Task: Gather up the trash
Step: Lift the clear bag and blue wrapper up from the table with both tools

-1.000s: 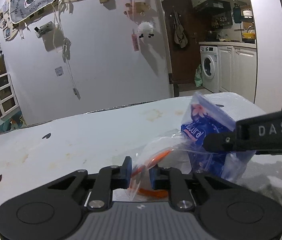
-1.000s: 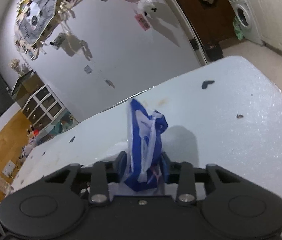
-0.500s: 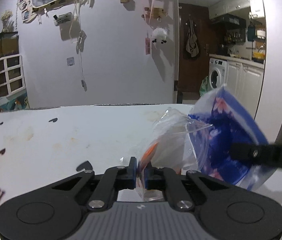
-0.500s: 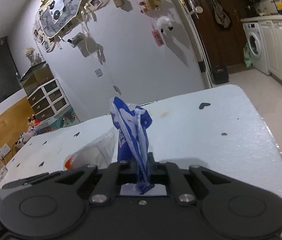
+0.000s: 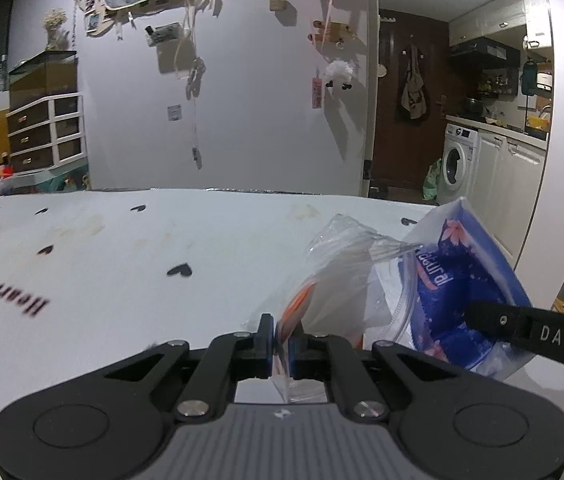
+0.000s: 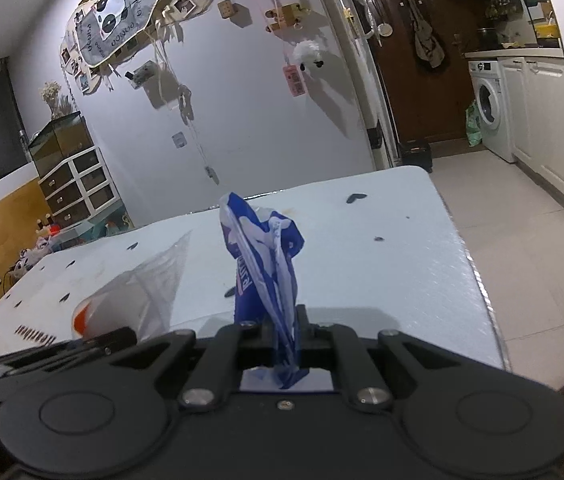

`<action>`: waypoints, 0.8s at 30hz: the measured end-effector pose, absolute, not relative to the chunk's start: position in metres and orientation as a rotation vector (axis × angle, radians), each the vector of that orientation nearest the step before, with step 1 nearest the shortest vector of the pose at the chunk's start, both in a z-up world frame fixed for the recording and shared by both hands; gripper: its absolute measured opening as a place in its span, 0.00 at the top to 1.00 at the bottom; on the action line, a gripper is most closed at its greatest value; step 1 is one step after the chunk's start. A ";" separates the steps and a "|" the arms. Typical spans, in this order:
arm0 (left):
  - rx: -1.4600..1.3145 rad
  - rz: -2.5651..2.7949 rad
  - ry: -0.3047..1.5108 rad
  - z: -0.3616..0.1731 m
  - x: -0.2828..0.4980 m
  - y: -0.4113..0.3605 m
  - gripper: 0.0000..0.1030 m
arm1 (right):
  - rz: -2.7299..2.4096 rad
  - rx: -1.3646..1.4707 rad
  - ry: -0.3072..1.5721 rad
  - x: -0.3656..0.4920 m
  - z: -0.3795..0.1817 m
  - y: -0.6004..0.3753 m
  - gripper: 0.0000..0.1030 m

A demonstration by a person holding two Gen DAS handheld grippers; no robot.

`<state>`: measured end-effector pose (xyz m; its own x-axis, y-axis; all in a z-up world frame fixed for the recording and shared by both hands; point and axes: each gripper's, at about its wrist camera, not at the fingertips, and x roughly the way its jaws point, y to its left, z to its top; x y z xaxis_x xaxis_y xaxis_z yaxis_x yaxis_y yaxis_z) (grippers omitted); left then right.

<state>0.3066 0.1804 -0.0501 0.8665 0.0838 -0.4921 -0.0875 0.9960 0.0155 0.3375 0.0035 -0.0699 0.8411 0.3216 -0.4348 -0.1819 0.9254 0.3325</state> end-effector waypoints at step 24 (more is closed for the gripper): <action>0.006 0.087 0.472 -0.011 0.202 0.124 0.93 | 0.219 0.097 0.400 0.227 -0.022 -0.062 0.93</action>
<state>0.2022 0.1240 -0.0105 0.8871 0.0856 -0.4537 -0.0827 0.9962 0.0262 0.2271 -0.0623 -0.0222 0.8980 0.2302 -0.3748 -0.1923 0.9718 0.1361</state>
